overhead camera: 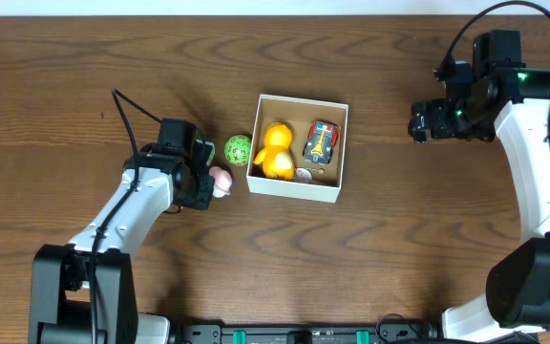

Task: Pack container
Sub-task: 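Move the left gripper to the pink-and-white duck toy and grasp it, then lift the duck with the left gripper and carry it over the box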

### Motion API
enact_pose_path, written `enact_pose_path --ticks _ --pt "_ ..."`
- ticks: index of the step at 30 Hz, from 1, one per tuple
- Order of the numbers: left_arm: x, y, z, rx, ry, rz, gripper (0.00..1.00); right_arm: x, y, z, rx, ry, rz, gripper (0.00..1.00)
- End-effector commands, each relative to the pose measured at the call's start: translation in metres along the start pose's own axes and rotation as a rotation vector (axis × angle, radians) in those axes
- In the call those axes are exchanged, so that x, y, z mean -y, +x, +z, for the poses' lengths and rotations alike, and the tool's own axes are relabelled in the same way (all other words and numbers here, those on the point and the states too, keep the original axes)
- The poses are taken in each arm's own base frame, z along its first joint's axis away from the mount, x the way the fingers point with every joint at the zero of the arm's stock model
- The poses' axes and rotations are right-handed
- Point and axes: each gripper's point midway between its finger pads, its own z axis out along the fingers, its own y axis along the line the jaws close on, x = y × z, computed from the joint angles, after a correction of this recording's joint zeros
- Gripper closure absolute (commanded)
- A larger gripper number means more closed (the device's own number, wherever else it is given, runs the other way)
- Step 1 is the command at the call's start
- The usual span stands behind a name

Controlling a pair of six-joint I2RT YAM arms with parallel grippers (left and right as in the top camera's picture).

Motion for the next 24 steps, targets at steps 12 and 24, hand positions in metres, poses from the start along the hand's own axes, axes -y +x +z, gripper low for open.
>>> enact_pose_path --ticks 12,24 --pt "0.001 -0.005 -0.005 0.018 0.005 -0.018 0.94 0.001 -0.005 -0.012 0.035 0.005 0.015 0.01" --pt "0.0 -0.048 -0.107 0.372 -0.002 -0.152 0.94 0.001 -0.005 -0.012 0.035 0.005 0.015 0.01"
